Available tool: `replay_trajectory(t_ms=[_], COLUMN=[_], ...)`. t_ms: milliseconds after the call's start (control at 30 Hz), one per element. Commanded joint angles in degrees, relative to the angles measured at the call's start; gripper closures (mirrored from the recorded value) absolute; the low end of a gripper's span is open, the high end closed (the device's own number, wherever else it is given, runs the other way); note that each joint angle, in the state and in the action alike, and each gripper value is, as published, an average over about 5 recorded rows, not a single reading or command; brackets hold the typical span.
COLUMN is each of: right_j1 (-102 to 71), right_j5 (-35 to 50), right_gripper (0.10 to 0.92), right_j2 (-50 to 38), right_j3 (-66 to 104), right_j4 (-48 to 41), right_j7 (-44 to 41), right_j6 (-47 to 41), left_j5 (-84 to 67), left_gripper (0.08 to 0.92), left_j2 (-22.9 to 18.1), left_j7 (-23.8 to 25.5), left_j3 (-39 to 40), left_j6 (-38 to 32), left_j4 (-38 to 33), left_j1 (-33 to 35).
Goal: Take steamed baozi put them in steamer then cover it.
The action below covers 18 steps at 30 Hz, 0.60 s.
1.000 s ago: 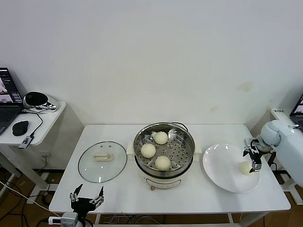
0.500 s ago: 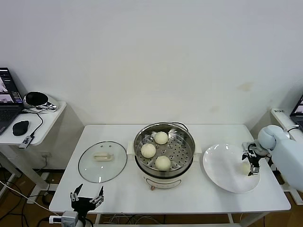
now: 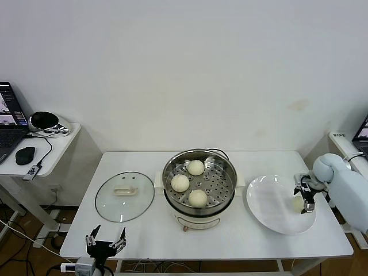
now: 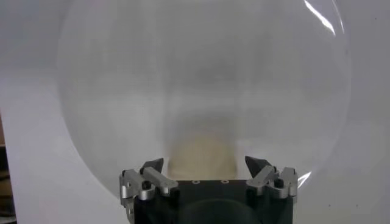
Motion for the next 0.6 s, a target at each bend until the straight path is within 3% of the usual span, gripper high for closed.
replay_trajectory(t_ms=[33, 233, 400, 600], right_j1=[-0.01, 0.35, 3.58, 13.77], right_j5=[-0.06, 1.37, 5.15, 17.35], right_gripper=[0.222, 0.357, 0.380, 0.381], right_j2=[-0.35, -1.34, -3.77, -7.48], right_j3=[0.09, -0.12, -3.62, -14.07], right_j4=[-0.63, 0.38, 4.10, 12.47], right_j7=[0.35, 0.06, -1.25, -3.34], right_j6=[0.29, -0.22, -1.81, -6.44], left_j5=[0.06, 0.07, 0.10, 0.49], left_gripper=[0.177, 0.177, 0.177, 0.177], left_j2=[0.03, 0.04, 0.01, 0.09], left_j7=[-0.03, -0.09, -0.19, -0.39], left_j3=[0.29, 0.46, 0.62, 0.79], left_j6=[0.01, 0.00, -0.01, -0.05], left_j4=[0.23, 0.10, 0.07, -0.09], left_j1=[0.02, 0.00, -0.25, -0.37])
